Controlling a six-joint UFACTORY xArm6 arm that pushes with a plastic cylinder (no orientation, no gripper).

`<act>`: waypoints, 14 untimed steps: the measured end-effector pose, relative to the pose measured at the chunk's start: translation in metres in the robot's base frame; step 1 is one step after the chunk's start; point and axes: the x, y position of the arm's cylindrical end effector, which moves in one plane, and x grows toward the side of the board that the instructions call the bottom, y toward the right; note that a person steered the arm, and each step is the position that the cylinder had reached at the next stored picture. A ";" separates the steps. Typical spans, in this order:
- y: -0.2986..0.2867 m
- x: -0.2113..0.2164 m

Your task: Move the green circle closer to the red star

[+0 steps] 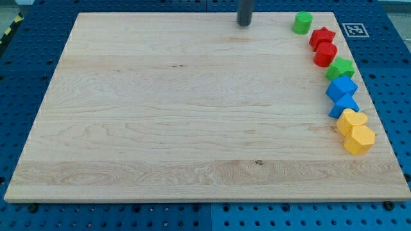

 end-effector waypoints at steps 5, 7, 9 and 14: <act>0.099 -0.014; 0.100 -0.014; 0.091 -0.014; 0.091 0.008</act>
